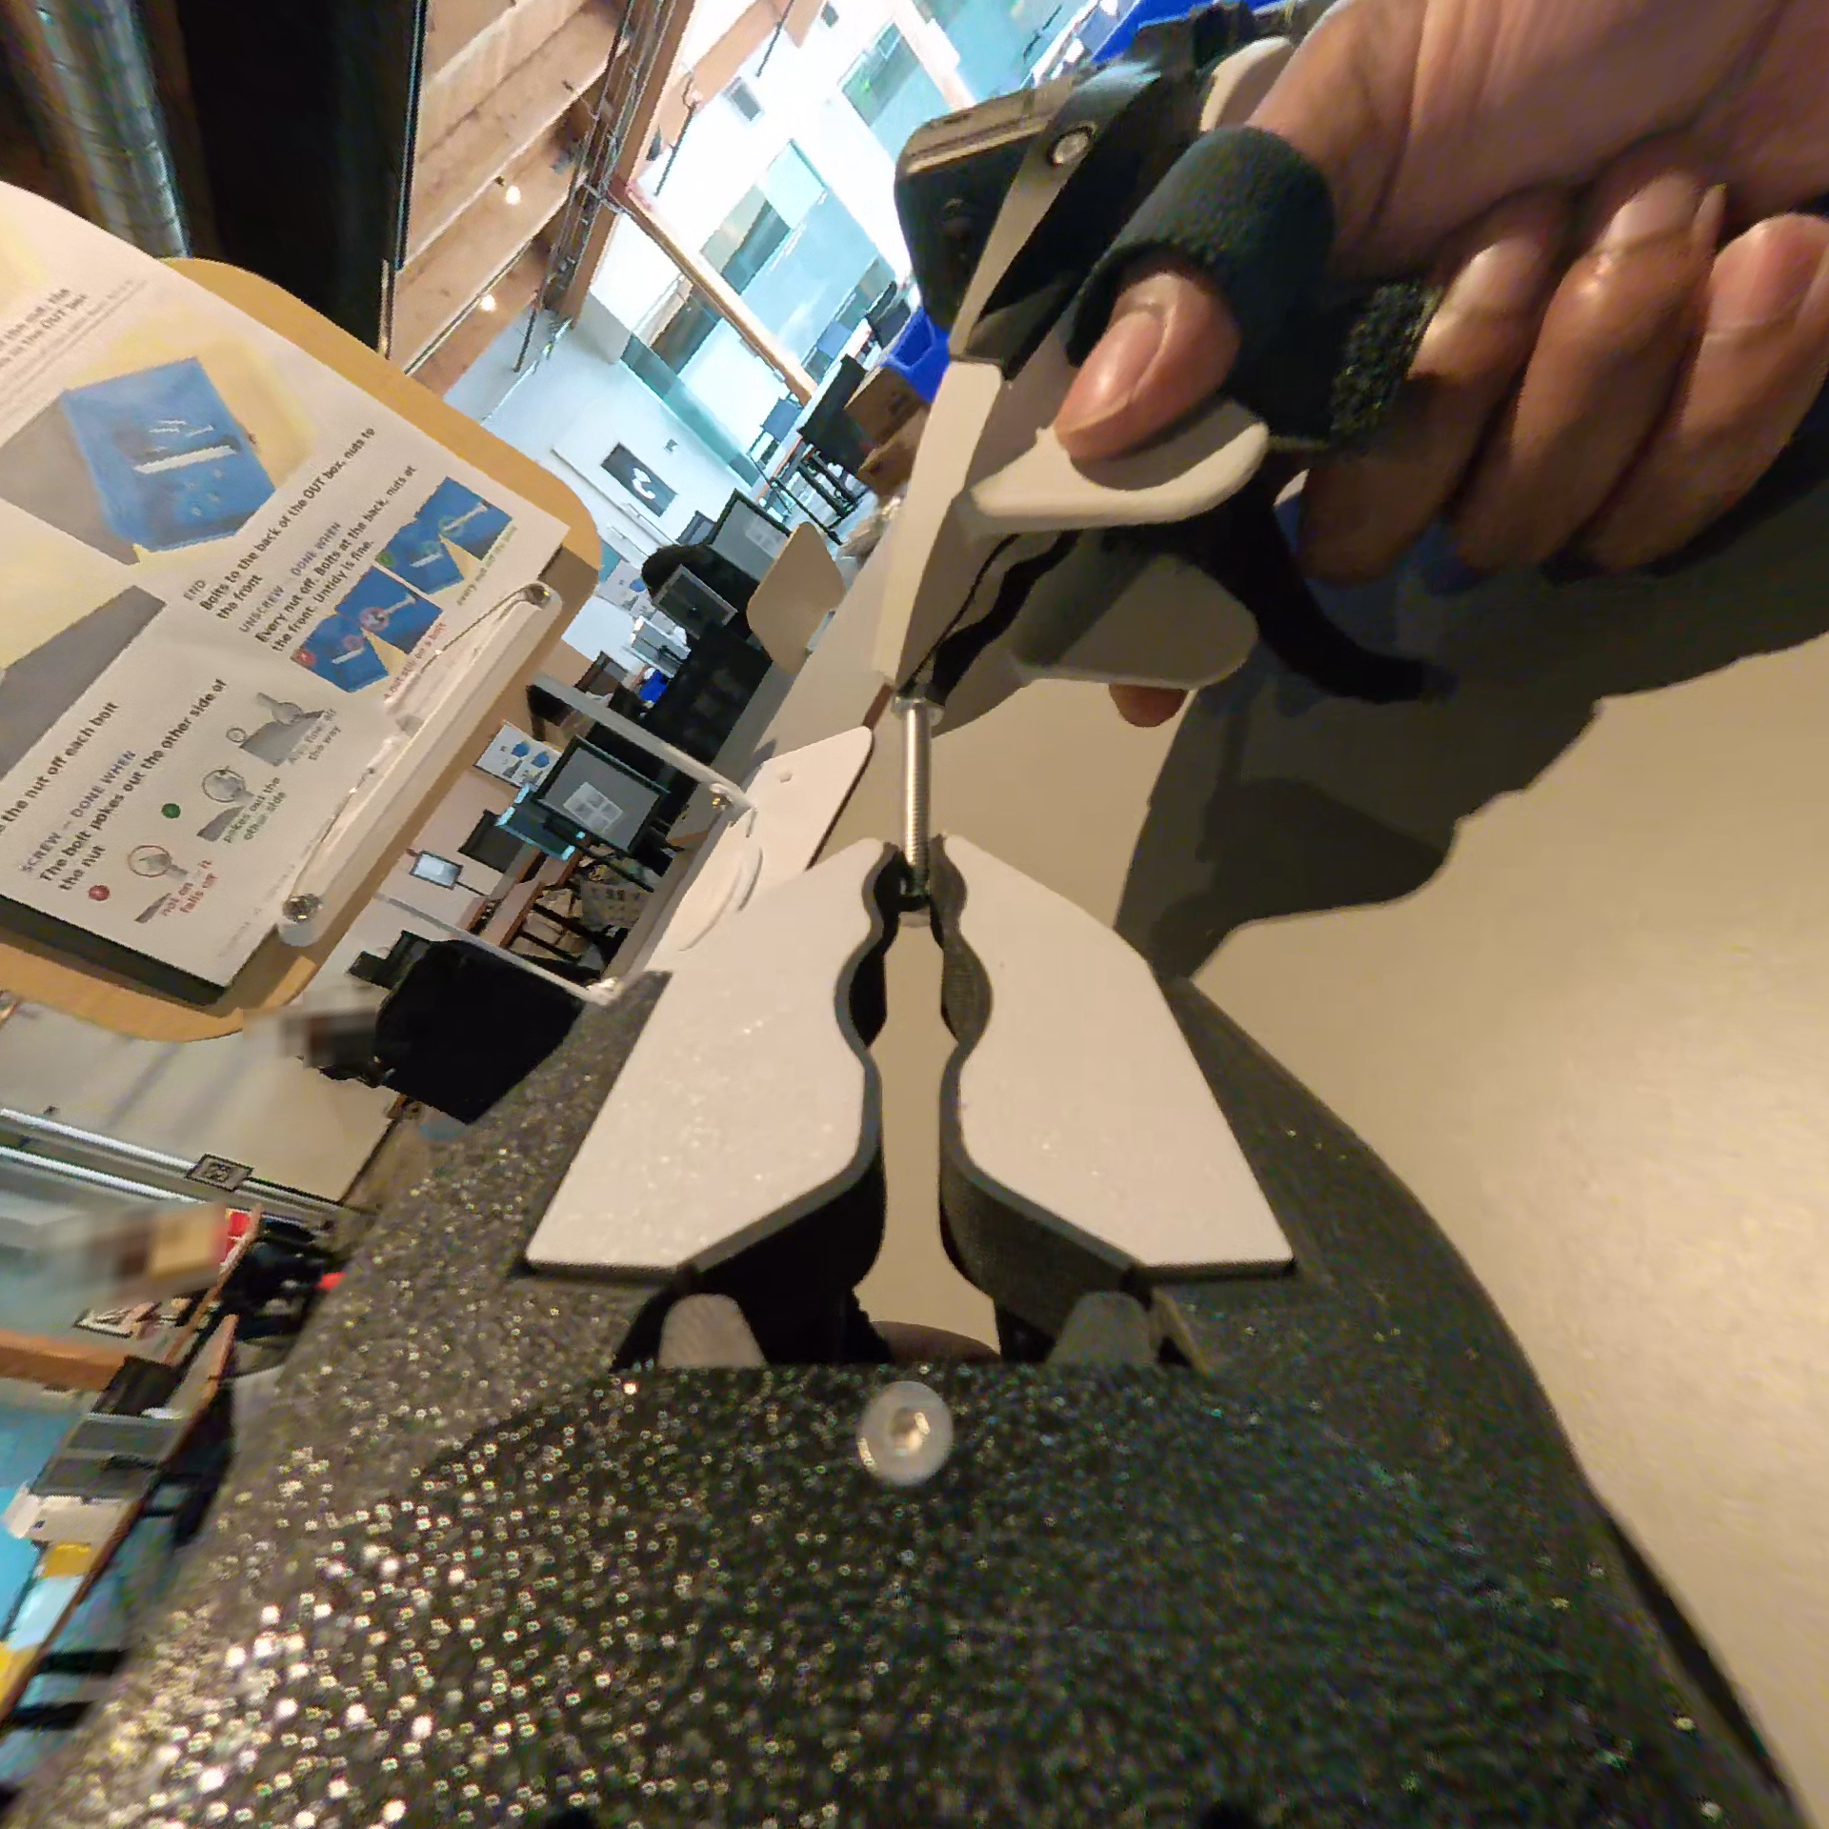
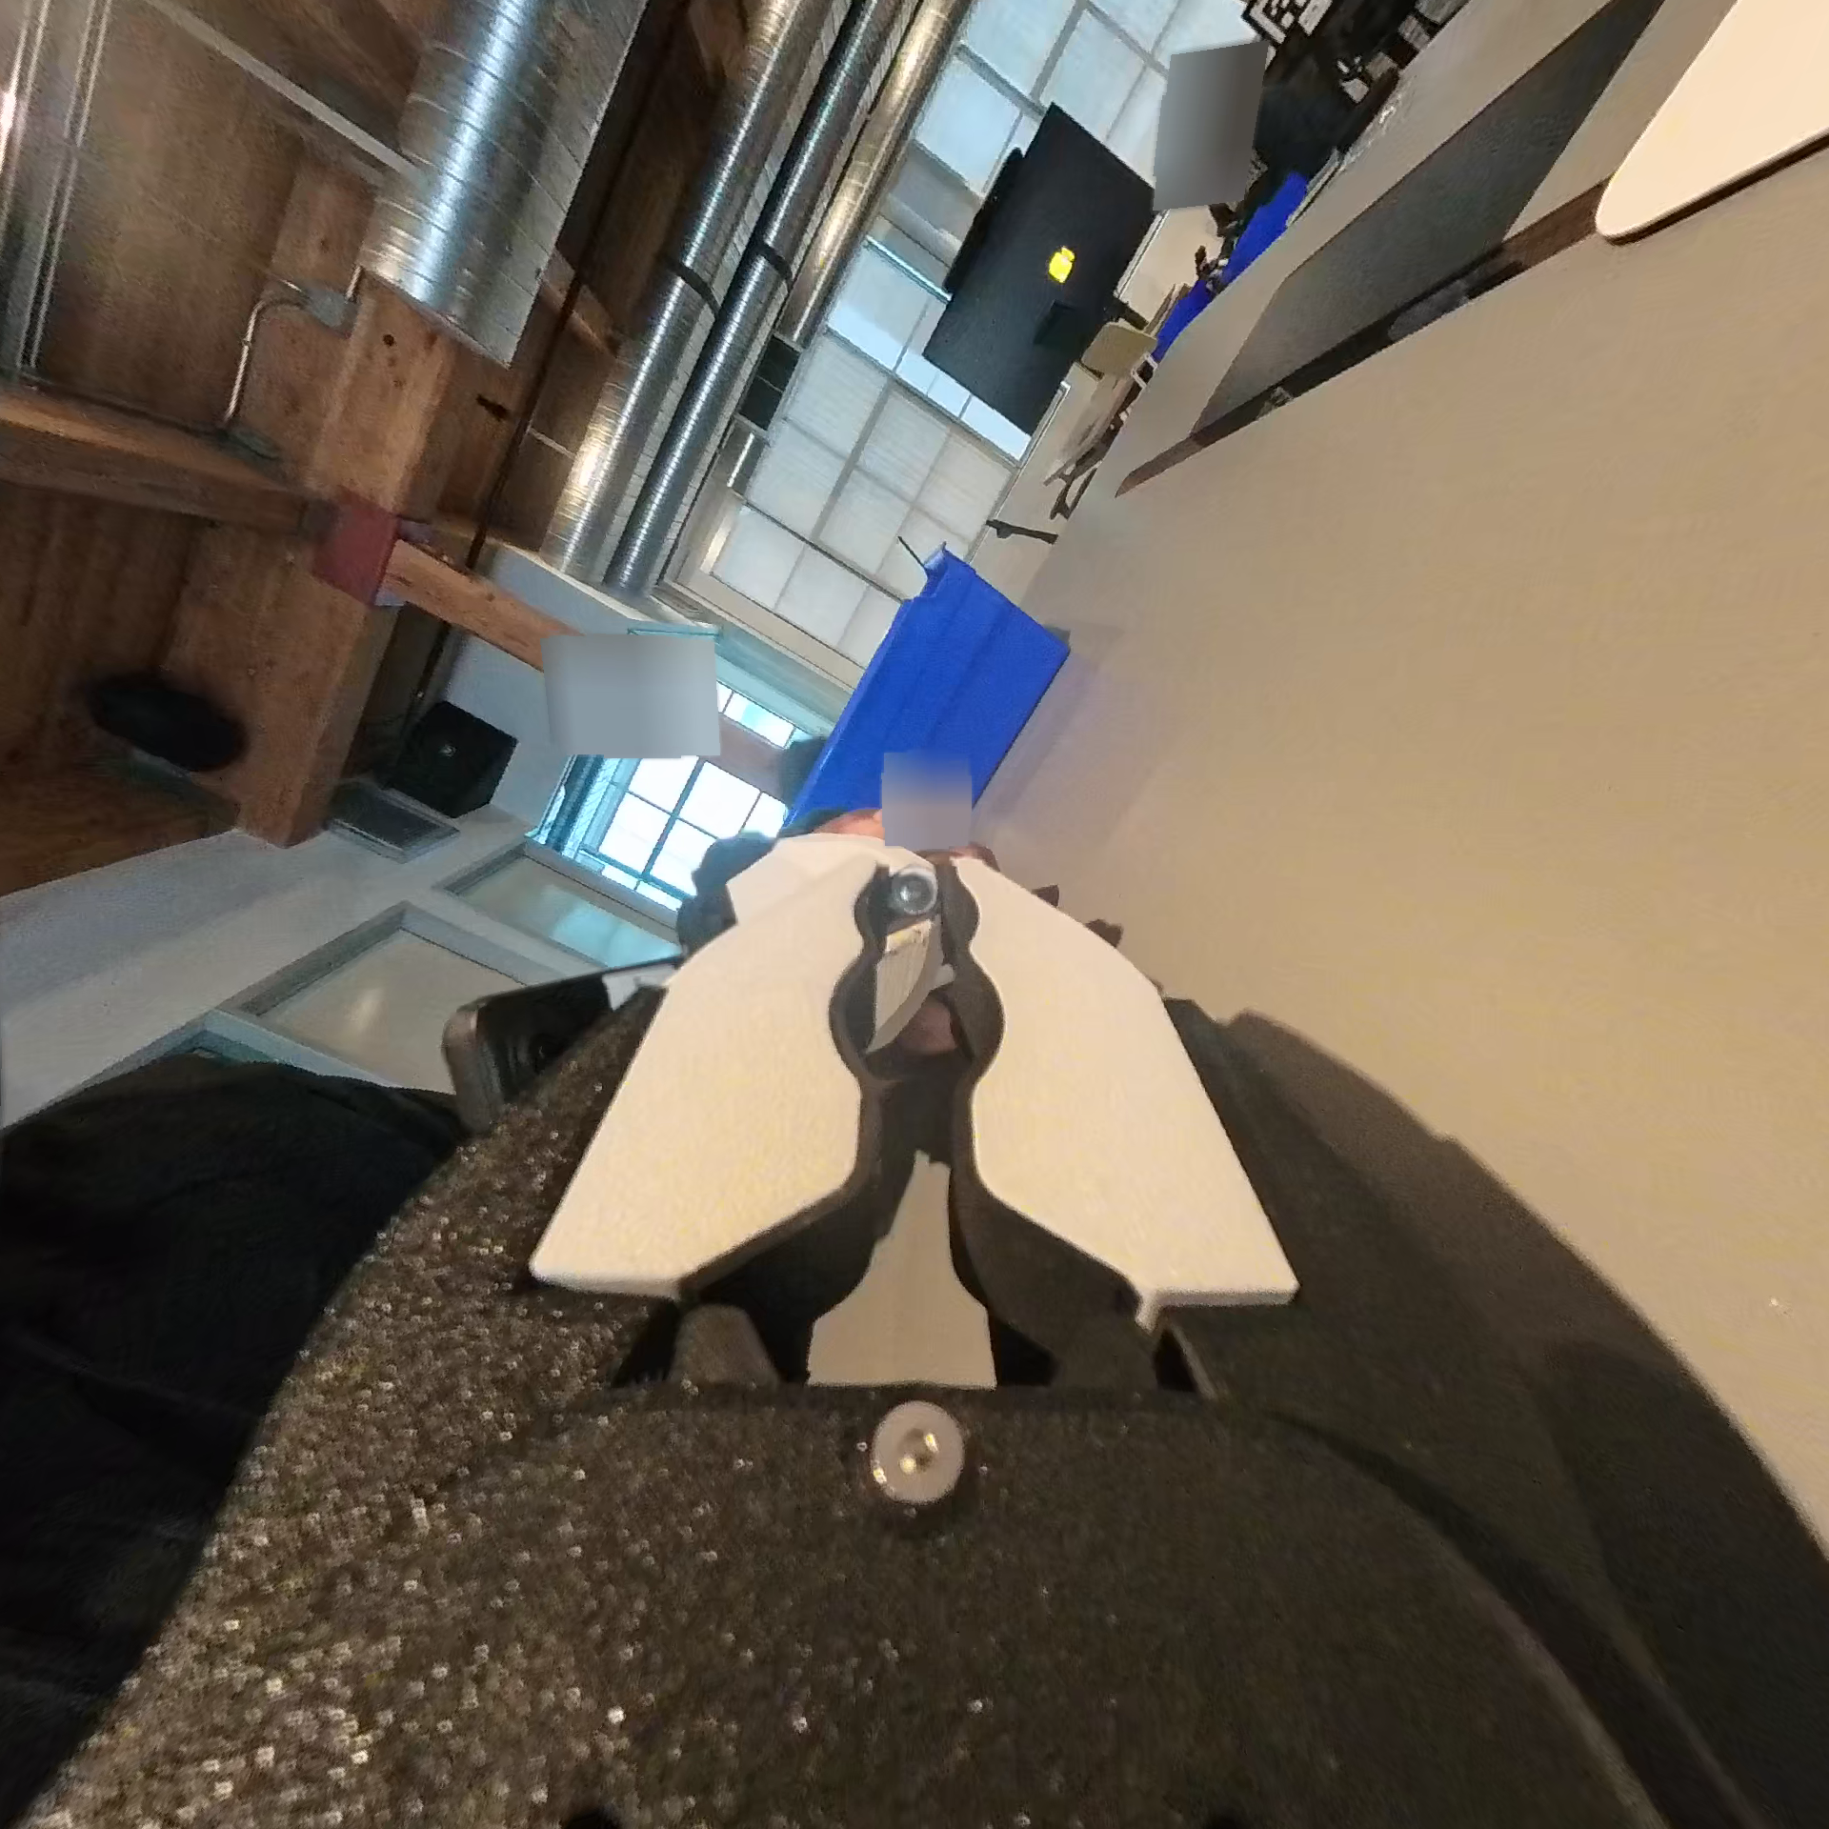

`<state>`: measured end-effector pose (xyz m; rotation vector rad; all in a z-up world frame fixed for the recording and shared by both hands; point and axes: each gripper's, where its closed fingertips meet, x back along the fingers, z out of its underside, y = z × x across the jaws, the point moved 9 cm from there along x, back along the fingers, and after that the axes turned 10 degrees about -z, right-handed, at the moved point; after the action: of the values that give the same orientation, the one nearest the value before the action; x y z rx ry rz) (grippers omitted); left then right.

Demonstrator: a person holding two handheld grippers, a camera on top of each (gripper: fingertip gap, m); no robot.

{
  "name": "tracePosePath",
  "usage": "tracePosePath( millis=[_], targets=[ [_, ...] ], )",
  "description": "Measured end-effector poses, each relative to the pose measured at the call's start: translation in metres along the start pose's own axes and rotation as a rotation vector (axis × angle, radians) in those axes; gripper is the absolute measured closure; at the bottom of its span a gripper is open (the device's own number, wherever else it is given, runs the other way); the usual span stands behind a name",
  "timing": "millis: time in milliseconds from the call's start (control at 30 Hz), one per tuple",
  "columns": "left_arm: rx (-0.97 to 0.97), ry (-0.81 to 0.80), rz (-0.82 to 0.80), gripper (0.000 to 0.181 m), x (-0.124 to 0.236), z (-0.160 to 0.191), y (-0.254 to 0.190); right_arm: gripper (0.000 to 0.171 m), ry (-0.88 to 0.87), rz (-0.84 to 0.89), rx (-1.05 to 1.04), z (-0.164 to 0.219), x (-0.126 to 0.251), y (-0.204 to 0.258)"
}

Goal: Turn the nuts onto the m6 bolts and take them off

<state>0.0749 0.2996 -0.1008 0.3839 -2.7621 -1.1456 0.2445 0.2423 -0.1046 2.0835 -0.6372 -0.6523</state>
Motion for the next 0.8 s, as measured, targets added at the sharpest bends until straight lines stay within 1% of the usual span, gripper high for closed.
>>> tracePosePath(
  millis=[33, 267, 467, 633, 800],
  targets=[
    [0.02, -0.001, 0.011, 0.176, -0.0002, 0.0006, 0.0003, 0.161, 0.006, 0.0, 0.009, 0.0001, 0.0002, 0.0002],
    [0.102, 0.004, 0.066, 0.176, -0.0013, 0.0042, 0.0016, 0.161, 0.043, 0.019, 0.052, -0.0002, 0.0007, 0.0006],
    [0.102, 0.006, 0.102, 0.176, -0.0006, 0.0058, 0.0012, 0.161, 0.082, 0.044, 0.068, 0.0004, 0.0012, 0.0001],
    [0.066, 0.018, 0.097, 0.176, -0.0012, 0.0051, -0.0011, 0.161, 0.066, 0.062, 0.003, 0.002, 0.0033, -0.0022],
    [0.087, 0.029, 0.1, 0.176, -0.0022, 0.0054, -0.0009, 0.161, 0.029, 0.061, -0.05, 0.0033, 0.0035, -0.0034]
  ],
)
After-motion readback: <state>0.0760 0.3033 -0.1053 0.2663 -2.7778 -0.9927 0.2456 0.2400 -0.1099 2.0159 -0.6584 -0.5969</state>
